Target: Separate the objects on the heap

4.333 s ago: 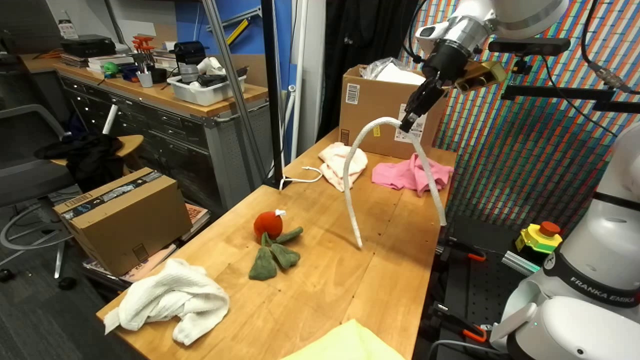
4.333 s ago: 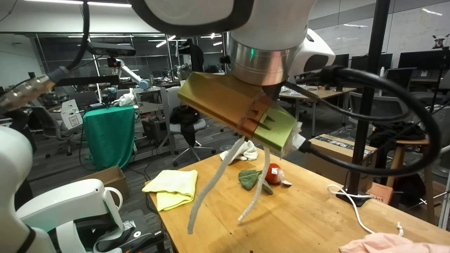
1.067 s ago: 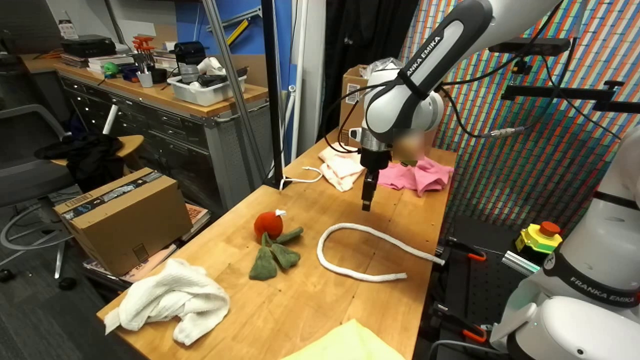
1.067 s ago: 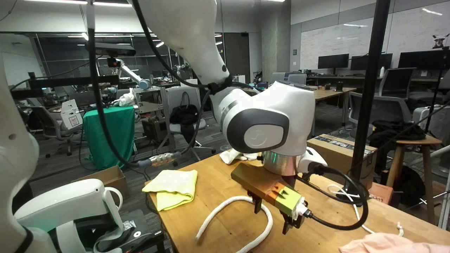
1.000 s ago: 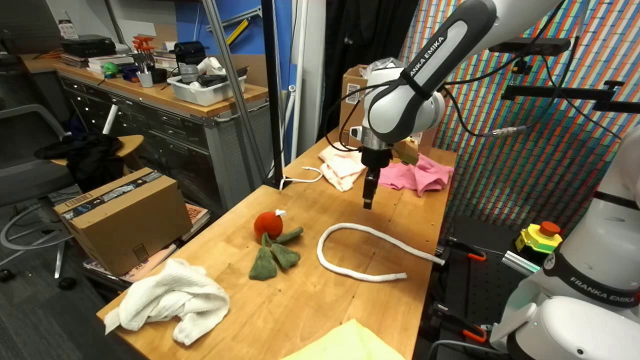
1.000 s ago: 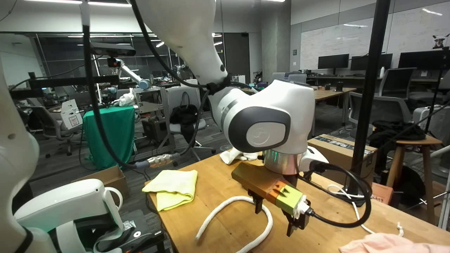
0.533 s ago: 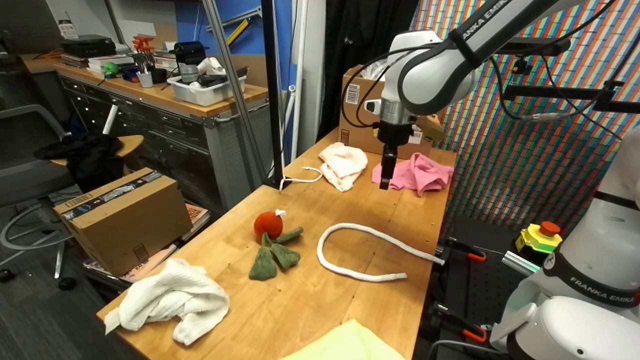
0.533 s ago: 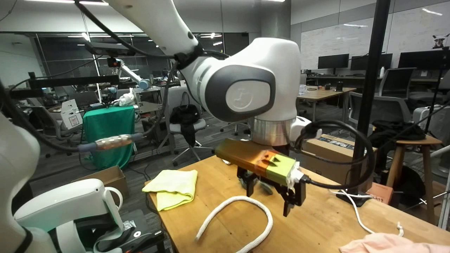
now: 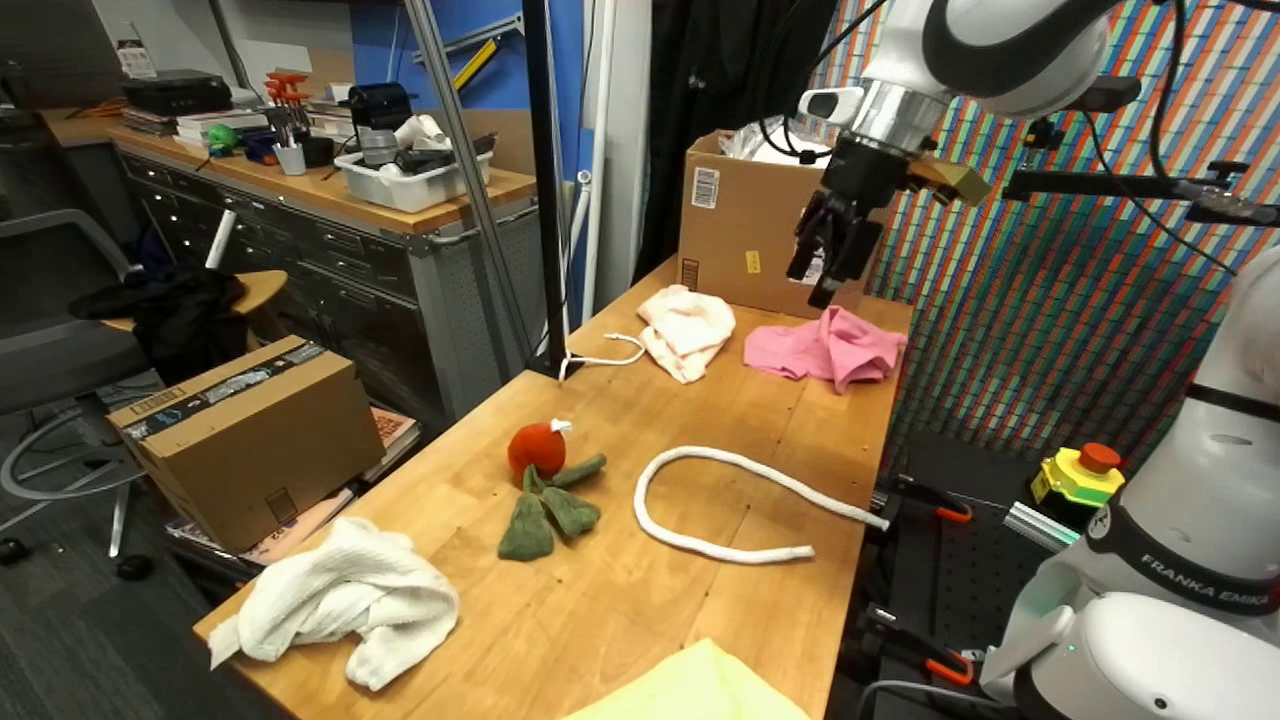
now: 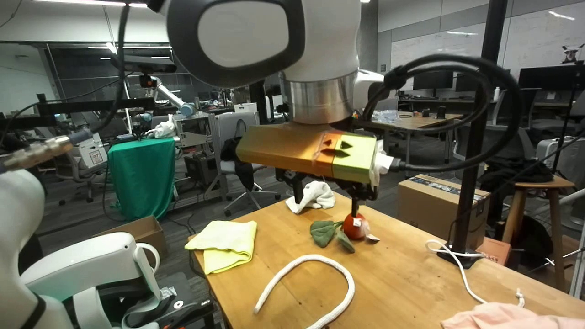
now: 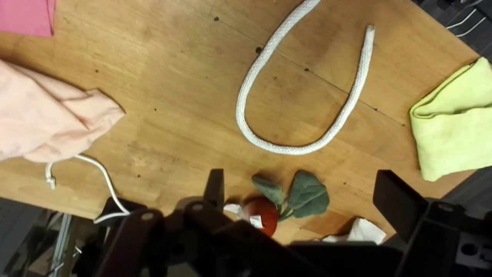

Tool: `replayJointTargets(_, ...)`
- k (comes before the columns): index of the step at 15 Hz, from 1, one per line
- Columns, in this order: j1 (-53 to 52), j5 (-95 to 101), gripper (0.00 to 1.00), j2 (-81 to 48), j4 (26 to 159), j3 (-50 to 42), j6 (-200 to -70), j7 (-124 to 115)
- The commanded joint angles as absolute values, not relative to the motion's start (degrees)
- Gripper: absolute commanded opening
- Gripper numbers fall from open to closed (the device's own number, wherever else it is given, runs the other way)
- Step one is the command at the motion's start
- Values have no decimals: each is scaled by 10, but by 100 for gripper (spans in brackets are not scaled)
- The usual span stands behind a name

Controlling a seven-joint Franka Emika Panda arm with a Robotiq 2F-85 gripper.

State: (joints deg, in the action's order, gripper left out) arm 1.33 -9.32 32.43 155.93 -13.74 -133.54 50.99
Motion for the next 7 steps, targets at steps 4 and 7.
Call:
replayJointTargets(4,-24,-141,100,478,1581,-246,-1304,654)
replayJointTargets(7,-11,-132,100,461,1579,-237,-1310,641)
